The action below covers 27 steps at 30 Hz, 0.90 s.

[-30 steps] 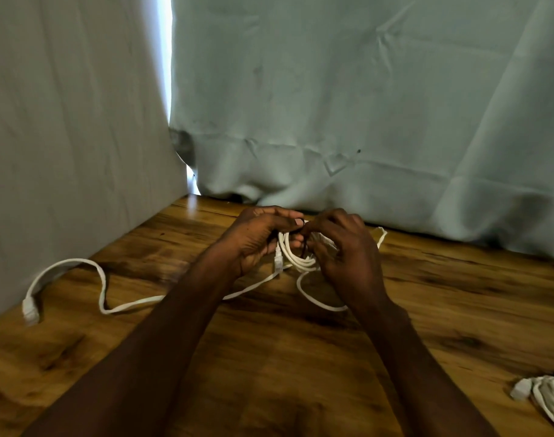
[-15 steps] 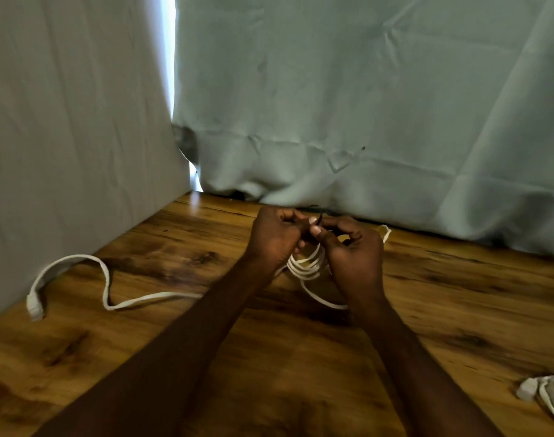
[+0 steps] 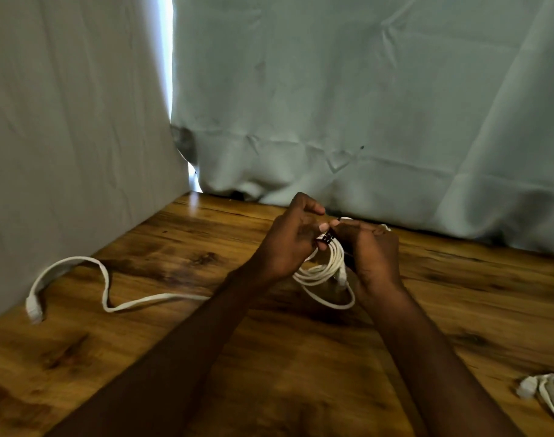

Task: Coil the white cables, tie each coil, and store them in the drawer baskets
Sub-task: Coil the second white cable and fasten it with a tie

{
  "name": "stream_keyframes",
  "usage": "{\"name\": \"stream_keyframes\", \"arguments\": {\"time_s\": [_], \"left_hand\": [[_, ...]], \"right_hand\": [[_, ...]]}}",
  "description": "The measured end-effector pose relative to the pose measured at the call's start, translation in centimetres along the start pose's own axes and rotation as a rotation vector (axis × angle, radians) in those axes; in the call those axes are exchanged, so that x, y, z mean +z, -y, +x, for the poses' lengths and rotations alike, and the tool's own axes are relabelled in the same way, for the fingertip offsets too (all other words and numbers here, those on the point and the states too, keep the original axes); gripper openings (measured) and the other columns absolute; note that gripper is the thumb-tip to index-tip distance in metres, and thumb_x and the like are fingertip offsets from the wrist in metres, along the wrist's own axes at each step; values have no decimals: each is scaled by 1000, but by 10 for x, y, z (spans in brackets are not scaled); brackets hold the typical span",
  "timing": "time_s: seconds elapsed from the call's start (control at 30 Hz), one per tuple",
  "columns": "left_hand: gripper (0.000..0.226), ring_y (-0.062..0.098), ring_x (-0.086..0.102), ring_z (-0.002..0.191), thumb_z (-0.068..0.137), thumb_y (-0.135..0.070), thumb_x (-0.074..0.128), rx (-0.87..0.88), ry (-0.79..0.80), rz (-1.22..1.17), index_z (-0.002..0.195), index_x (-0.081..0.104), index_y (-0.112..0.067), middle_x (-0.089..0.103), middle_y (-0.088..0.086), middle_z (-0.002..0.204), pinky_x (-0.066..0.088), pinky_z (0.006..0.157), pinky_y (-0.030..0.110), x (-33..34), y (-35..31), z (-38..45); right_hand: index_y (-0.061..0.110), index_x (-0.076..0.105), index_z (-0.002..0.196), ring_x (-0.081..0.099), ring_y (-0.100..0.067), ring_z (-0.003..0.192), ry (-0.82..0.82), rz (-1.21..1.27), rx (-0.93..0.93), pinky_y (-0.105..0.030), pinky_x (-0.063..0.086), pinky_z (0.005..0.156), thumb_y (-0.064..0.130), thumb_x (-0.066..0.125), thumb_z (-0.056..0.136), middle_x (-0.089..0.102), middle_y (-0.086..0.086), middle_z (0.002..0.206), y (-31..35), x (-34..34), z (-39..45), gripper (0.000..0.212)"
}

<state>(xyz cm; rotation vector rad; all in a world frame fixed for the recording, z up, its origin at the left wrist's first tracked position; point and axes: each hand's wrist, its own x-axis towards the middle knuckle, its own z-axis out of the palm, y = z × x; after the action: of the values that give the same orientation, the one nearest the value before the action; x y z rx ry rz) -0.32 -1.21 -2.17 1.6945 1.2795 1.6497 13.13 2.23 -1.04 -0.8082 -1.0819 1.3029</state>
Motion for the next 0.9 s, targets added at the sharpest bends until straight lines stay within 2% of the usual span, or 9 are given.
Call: {"name": "stream_keyframes", "arguments": {"time_s": [0.17,0.27,0.37,0.43,0.53,0.6,0.7,0.8,0.9], "left_hand": [[30,20,66,92,89,5,68,83,216,-27,115,56,-5,70,17,99,50,81,38,-6,2,-1],[30,16,70,95,83,6,69,183,93,66,108,64,-9,74,4,100,53,86,36,-3,2,-2],[37,12,71,101,82,9,64,309,-6,203,111,72,-12,76,-2,104,54,90,31,1,2,-4],[35,8,69,103,85,11,63,365,-22,313,108,74,-13,75,-4,106,53,91,27,4,5,-4],[26,10,68,97,89,7,64,404,-43,384,105,73,-11,74,-3,102,51,87,25,7,10,-4],[20,13,67,96,92,1,62,423,-79,415,107,71,-8,73,1,102,49,86,22,8,11,-3],[18,6,59,87,93,-14,56,399,-145,456,105,68,-9,68,-2,96,41,78,11,4,12,-2],[16,0,53,75,85,-18,55,281,-189,488,96,64,-13,60,-9,87,35,68,10,-4,11,-1],[8,2,59,74,89,-13,63,130,-160,499,96,65,-16,67,-6,86,45,65,19,-13,19,2]], "right_hand": [[-8,75,97,68,-35,76,-10,159,252,-42,56,71,3,73,70,74,-26,96,1,-6,4,29],[4,75,85,63,-24,62,34,129,284,-25,47,56,10,68,73,72,-15,86,2,-9,5,15],[5,70,72,58,-23,57,37,163,385,-25,45,59,10,59,83,66,-10,72,0,-8,6,16],[4,70,70,55,-25,59,68,148,488,-27,44,64,13,64,69,65,-10,72,-4,-5,6,10],[4,72,89,57,-28,65,87,141,531,-33,48,75,11,67,40,64,-12,86,-12,-7,14,49],[8,78,84,67,-29,69,147,66,450,-40,55,85,17,65,52,71,-10,82,-12,-6,12,35],[19,78,66,71,-27,71,73,-223,105,-43,55,76,33,69,81,74,-3,69,-10,3,2,22],[19,74,86,74,-20,79,14,-413,-267,-39,59,76,43,75,91,75,0,80,-11,8,-4,25],[20,71,98,68,-12,75,95,-690,-536,-37,55,70,26,79,89,71,5,82,-10,4,-8,13]]}}
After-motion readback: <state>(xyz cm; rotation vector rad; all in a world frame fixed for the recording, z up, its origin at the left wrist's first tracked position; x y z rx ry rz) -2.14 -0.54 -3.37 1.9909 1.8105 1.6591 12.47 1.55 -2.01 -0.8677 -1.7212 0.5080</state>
